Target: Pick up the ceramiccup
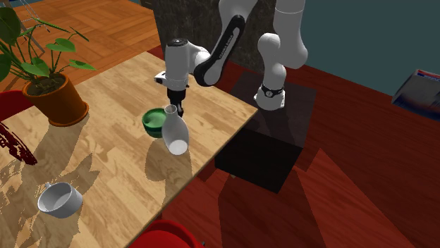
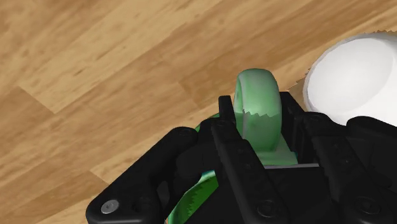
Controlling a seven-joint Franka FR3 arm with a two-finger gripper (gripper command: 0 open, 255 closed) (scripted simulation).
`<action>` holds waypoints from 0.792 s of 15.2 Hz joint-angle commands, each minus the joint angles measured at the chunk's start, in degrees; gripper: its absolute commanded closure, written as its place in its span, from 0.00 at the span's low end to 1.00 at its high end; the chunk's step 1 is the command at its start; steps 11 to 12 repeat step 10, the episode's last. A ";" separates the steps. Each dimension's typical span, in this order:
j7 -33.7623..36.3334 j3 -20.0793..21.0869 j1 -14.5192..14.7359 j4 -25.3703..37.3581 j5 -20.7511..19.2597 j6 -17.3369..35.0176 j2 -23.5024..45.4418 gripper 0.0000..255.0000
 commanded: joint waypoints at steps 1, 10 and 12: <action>0.56 -0.18 0.08 0.34 -0.79 -1.49 -1.30 1.00; 2.23 -0.42 0.16 1.97 -3.00 -6.93 -5.27 1.00; 2.23 -0.42 0.16 1.97 -3.00 -6.93 -5.27 1.00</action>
